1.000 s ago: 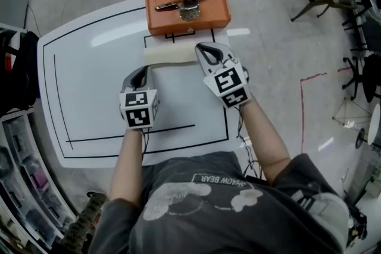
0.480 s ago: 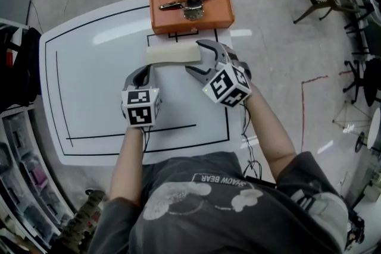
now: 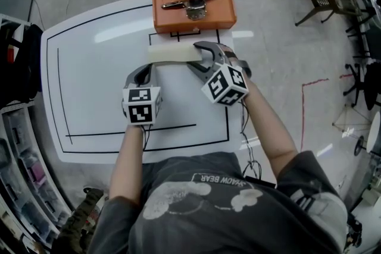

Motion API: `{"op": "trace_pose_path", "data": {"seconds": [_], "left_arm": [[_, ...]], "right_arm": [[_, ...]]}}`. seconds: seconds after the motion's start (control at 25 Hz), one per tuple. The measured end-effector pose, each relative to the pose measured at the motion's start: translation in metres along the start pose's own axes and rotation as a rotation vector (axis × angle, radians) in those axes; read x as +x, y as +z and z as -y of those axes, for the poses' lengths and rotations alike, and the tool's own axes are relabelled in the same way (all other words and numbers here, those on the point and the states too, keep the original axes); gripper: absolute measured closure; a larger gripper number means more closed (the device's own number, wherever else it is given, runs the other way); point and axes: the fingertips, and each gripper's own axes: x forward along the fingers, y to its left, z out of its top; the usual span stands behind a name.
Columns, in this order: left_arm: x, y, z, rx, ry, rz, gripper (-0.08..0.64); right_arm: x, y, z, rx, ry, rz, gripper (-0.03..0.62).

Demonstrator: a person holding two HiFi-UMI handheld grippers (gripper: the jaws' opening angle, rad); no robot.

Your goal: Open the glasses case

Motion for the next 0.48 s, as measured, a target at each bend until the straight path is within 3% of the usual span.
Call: {"op": "trace_pose_path", "data": {"seconds": [0.24,0.48], "left_arm": [[-0.0004,-0.0031,-0.0006,0.006,0.006,-0.014,0.558],[-0.0008,-0.0038,-0.0008,0.003,0.009,-0.015,0.558]], "right_arm": [[0.0012,-0.0018,-0.0004,-0.064,-0.005,-0.01,0.364],[0.0008,-0.0002,-0.0003,-0.04,0.033,-0.04,0.37]]}}
